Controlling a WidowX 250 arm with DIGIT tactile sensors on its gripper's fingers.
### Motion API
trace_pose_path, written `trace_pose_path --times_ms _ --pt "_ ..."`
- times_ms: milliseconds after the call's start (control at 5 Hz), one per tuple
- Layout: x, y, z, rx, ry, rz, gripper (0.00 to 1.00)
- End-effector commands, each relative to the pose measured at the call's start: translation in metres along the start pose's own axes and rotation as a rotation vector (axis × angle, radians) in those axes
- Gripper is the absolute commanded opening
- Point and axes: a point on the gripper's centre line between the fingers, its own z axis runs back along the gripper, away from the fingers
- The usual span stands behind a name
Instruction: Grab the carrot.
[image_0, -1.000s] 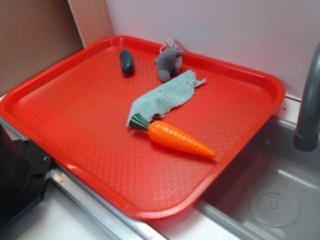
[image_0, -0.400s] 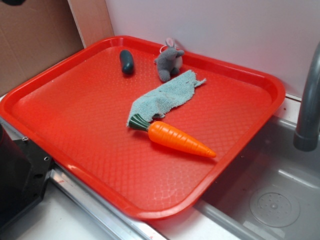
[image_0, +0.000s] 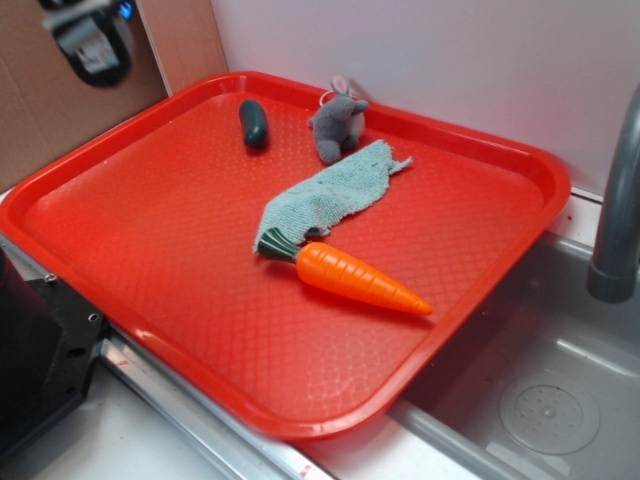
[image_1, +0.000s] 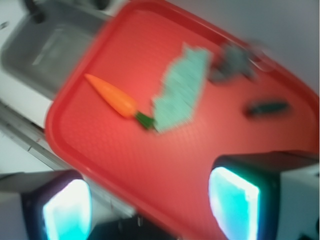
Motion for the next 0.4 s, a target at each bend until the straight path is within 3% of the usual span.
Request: trace_pose_path --times_ms 0,200 --pt "0.039 -0.008 -0.055 -0.082 -0.028 -0.373 1.00" --pt "0.044 -0.020 -0.090 -0.105 -0.001 -0.472 1.00"
